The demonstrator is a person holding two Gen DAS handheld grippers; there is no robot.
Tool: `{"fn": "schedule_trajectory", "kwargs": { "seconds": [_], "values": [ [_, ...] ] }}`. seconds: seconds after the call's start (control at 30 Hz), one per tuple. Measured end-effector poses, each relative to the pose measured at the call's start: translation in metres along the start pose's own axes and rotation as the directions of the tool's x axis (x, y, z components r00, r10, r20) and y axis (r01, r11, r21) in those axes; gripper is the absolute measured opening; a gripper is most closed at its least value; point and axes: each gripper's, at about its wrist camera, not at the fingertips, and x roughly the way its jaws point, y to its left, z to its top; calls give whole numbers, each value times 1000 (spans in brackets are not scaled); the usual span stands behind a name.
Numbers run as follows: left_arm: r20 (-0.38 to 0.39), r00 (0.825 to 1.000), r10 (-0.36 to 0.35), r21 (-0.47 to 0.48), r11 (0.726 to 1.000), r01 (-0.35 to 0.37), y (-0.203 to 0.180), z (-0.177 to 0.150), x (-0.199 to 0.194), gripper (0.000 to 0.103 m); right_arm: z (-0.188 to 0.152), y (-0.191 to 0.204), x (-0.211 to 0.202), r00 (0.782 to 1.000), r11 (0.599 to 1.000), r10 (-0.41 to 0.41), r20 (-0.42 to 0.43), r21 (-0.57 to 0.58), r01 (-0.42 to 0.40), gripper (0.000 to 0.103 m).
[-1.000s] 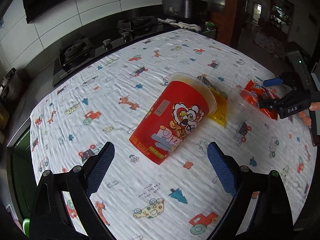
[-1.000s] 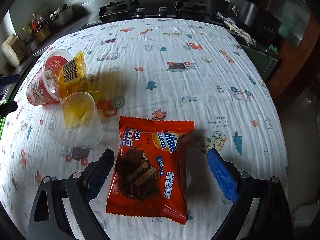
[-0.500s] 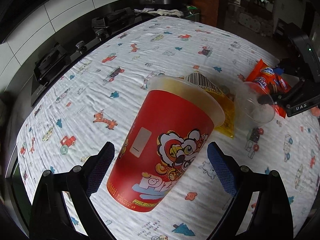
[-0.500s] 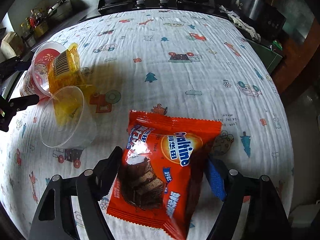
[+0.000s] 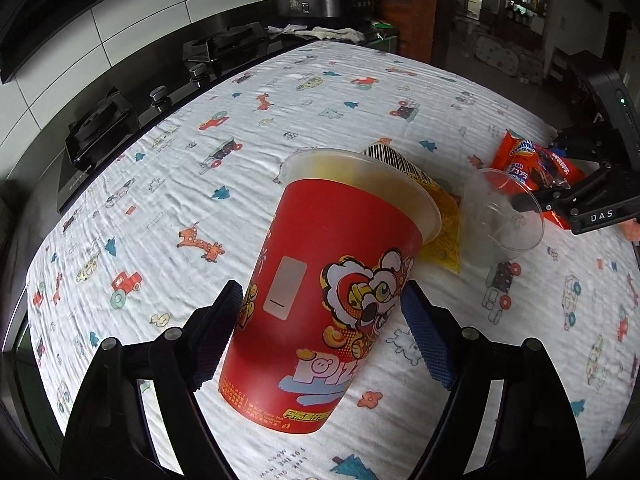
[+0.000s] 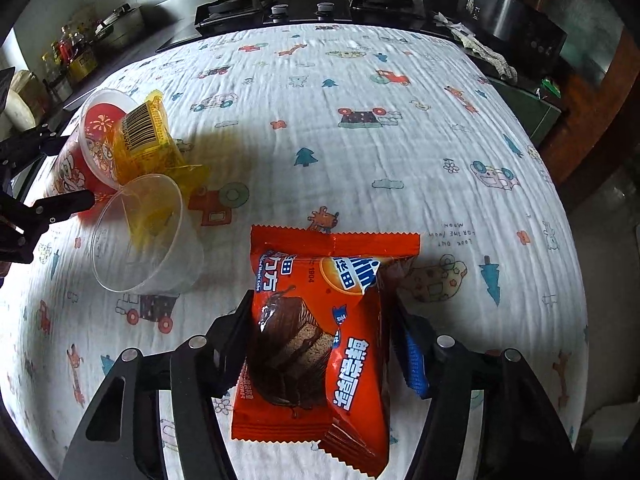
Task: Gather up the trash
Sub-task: 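Grasp the red Pizza cup with the left tool while the right tool grasps the snack packet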
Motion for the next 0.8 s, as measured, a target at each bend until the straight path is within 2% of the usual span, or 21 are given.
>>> {"fn": "schedule_trajectory", "kwargs": {
  "seconds": [0.33,0.63,0.8],
  "values": [
    [14,1000,18,-67,998,-17,2,-23,-25,71,-13,17,-23,1000,1000,7,25,-14,-7,59],
    [73,996,50,-151,988,-38,9,-59,-80,70,-25,47,-62,997,998,19,77,-63,-14,59],
    [103,991,89,-219,974,-64,22,-89,-115,70,-26,78,-81,993,992,54,107,-118,-41,59]
  ]
}}
